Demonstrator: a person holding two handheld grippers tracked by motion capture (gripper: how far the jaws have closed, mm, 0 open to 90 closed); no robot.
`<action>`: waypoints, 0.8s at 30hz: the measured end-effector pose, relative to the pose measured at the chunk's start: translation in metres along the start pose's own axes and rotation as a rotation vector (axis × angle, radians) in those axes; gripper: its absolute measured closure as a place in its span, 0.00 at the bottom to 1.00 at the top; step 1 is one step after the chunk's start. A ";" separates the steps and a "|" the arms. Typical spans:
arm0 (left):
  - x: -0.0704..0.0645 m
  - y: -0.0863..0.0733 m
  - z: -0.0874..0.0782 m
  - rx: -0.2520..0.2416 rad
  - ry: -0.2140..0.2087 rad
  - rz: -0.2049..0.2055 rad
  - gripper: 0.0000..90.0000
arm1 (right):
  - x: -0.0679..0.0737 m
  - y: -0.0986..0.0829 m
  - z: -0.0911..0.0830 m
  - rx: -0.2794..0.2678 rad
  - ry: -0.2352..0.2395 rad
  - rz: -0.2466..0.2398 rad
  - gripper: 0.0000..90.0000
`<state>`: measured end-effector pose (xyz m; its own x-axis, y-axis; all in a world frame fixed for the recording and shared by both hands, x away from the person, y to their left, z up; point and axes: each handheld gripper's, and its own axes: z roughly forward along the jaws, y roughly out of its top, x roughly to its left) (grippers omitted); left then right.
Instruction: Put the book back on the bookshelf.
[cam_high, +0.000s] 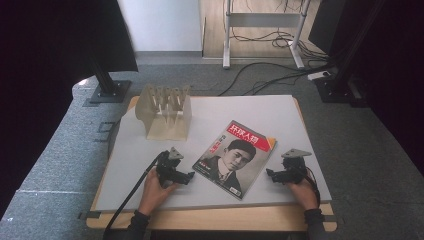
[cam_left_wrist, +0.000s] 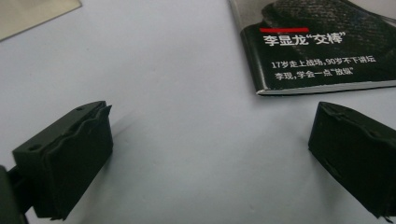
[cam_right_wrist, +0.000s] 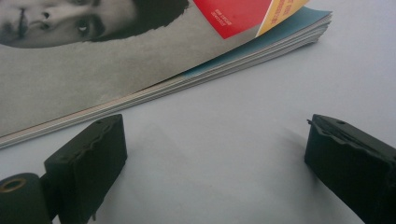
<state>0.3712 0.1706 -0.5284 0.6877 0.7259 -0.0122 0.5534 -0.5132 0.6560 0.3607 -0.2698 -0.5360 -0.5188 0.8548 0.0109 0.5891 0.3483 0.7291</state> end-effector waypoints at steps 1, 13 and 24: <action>0.000 0.000 0.000 0.000 0.000 0.001 0.00 | 0.000 0.000 0.000 0.000 0.000 0.000 0.05; 0.000 0.001 0.000 -0.001 0.000 0.004 0.00 | 0.000 0.002 0.000 0.005 0.002 -0.004 0.06; -0.001 0.029 -0.003 0.012 -0.052 0.084 0.00 | 0.002 0.019 0.002 -0.013 0.030 -0.030 0.01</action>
<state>0.3849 0.1561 -0.5068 0.7553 0.6554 0.0030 0.4979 -0.5767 0.6477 0.3725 -0.2607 -0.5239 -0.5548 0.8319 0.0098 0.5653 0.3683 0.7381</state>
